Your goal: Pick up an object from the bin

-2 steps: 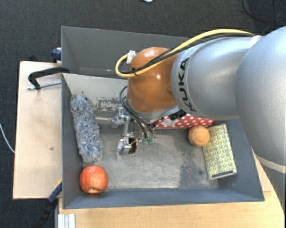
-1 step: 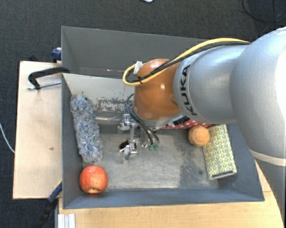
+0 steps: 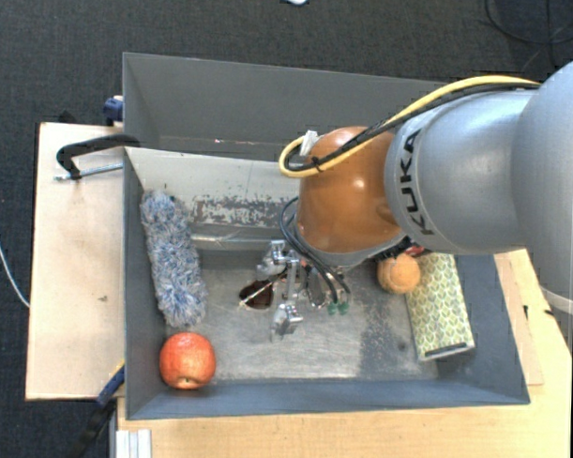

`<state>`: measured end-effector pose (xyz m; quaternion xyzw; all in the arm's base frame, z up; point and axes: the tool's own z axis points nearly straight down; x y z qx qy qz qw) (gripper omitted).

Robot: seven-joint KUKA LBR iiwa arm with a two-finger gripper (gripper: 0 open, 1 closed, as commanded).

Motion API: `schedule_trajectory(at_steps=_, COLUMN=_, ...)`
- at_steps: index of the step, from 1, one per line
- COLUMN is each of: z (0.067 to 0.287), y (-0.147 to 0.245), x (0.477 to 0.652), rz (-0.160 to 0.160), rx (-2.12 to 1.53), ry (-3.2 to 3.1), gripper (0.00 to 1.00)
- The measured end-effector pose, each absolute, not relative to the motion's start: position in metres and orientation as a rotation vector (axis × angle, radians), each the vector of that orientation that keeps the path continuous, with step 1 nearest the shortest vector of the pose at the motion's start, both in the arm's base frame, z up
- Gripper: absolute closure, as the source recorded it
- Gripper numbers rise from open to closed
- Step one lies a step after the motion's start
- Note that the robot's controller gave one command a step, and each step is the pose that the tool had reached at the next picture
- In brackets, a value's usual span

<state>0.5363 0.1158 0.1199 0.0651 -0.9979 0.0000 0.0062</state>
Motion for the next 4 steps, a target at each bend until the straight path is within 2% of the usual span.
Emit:
schedule_trajectory(at_steps=1, z=0.137, y=0.109, x=0.535, rz=0.000, rx=0.209, ry=-3.128, gripper=0.00)
schedule_trajectory(at_steps=2, z=0.147, y=0.129, x=0.564, rz=-0.002, rx=0.418, ry=-3.128, gripper=0.00)
schedule_trajectory(at_steps=3, z=0.076, y=0.078, x=0.573, rz=-0.005, rx=0.234, ry=-3.143, gripper=1.00)
schedule_trajectory(at_steps=4, z=0.076, y=0.078, x=0.573, rz=-0.005, rx=0.233, ry=-3.143, gripper=1.00)
